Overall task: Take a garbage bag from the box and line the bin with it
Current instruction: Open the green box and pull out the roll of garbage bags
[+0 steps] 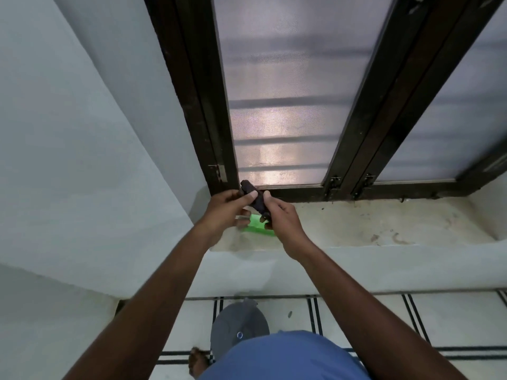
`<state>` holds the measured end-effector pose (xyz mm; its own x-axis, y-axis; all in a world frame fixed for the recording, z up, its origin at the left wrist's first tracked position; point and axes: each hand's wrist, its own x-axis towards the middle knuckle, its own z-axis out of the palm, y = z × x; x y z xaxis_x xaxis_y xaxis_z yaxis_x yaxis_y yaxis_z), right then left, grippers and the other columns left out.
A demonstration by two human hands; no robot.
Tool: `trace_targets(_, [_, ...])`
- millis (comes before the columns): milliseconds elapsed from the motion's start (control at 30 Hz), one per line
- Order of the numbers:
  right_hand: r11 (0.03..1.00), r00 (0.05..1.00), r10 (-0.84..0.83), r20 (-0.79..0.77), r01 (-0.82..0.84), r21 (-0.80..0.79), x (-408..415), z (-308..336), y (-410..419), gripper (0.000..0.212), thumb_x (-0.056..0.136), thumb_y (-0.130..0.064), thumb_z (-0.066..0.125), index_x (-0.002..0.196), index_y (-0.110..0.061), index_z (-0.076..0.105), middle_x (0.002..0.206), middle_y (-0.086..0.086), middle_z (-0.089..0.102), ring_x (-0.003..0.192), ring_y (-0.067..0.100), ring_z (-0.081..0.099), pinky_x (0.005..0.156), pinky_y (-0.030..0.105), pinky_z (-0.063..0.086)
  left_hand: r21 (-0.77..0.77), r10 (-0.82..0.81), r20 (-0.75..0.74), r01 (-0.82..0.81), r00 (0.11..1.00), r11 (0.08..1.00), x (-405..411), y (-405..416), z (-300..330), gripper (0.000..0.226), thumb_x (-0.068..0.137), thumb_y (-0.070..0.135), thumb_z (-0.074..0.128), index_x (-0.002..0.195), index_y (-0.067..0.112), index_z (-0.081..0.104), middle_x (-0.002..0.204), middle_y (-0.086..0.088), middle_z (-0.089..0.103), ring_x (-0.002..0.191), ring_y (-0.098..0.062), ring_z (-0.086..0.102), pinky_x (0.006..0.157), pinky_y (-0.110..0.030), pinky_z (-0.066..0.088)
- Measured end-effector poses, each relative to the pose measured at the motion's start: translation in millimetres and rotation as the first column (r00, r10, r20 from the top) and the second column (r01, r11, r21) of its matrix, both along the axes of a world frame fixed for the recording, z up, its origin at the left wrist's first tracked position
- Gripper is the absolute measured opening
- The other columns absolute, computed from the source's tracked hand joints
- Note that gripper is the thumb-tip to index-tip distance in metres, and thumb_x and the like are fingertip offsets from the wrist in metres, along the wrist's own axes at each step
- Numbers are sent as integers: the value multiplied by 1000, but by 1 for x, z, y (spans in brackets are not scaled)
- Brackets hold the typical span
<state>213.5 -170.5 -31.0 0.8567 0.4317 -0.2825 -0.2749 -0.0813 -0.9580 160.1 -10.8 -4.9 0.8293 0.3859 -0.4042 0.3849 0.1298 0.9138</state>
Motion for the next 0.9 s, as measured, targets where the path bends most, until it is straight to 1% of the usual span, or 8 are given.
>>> trace_targets(100, [1000, 1000, -8, 11, 8, 9, -1, -3, -5, 31, 114, -39, 60, 102, -25, 85, 73, -18, 77, 67, -9, 67, 69, 15, 51, -88, -22, -7, 21, 1000, 996, 2, -5, -1, 36, 102, 40, 74, 123, 11, 78, 118, -15, 81, 96, -29, 77, 89, -47, 68])
trace_targets(167, [998, 996, -57, 65, 56, 17, 0, -6, -7, 20, 109, -33, 70, 106, -24, 88, 90, -9, 85, 85, 0, 76, 81, 25, 57, -73, -60, 7, 60, 998, 996, 1, -9, 0, 42, 100, 49, 73, 123, 14, 78, 114, -11, 82, 98, -25, 80, 89, -45, 68])
trace_targets(233, [995, 994, -91, 57, 89, 33, 0, -5, -9, 18, 107, -31, 75, 105, -19, 89, 95, -1, 87, 90, 9, 79, 82, 28, 61, -65, -90, 34, 92, 995, 994, -1, -12, 0, 41, 98, 46, 78, 124, 15, 77, 115, -11, 83, 105, -24, 81, 92, -45, 67])
trace_targets(367, [990, 989, -140, -43, 140, 8, 2, -3, -6, 24, 107, -38, 73, 94, -20, 82, 90, 0, 81, 84, 11, 72, 75, 29, 56, -125, -41, 82, 51, 996, 991, -4, -14, -2, 29, 102, 25, 75, 126, 8, 76, 115, -14, 83, 110, -30, 80, 89, -38, 67])
trace_targets(467, [984, 978, -176, -116, 179, 15, 6, -3, -5, 25, 111, -39, 67, 99, -18, 75, 98, 6, 79, 89, 19, 73, 81, 40, 63, -206, -51, 77, 65, 996, 976, -4, -12, -1, 39, 102, 31, 75, 131, 6, 74, 121, -13, 82, 113, -28, 80, 93, -39, 66])
trace_targets(600, [982, 963, -147, -224, 169, 81, 9, 7, -8, 30, 116, -34, 59, 105, -12, 76, 96, 9, 80, 86, 21, 77, 76, 36, 69, -252, -105, 24, 108, 994, 962, -4, -10, 0, 43, 100, 38, 77, 134, 12, 74, 123, -10, 82, 114, -25, 80, 103, -44, 62])
trace_targets(767, [988, 945, -126, -303, 148, 50, 10, 15, -9, 38, 119, -38, 49, 113, -14, 77, 106, 10, 81, 88, 21, 76, 70, 32, 63, -372, -63, 18, 65, 998, 926, -4, -8, -6, 35, 111, 28, 56, 136, 8, 72, 128, -14, 78, 112, -28, 80, 91, -39, 64])
trace_targets(900, [998, 985, -48, -169, 52, 23, 8, 16, -10, 47, 101, -59, 74, 120, -16, 79, 108, 5, 86, 96, 23, 84, 76, 35, 68, -326, -73, 12, 73, 997, 943, -3, -8, -7, 38, 111, 31, 55, 137, 10, 73, 133, -19, 76, 115, -34, 78, 88, -39, 65])
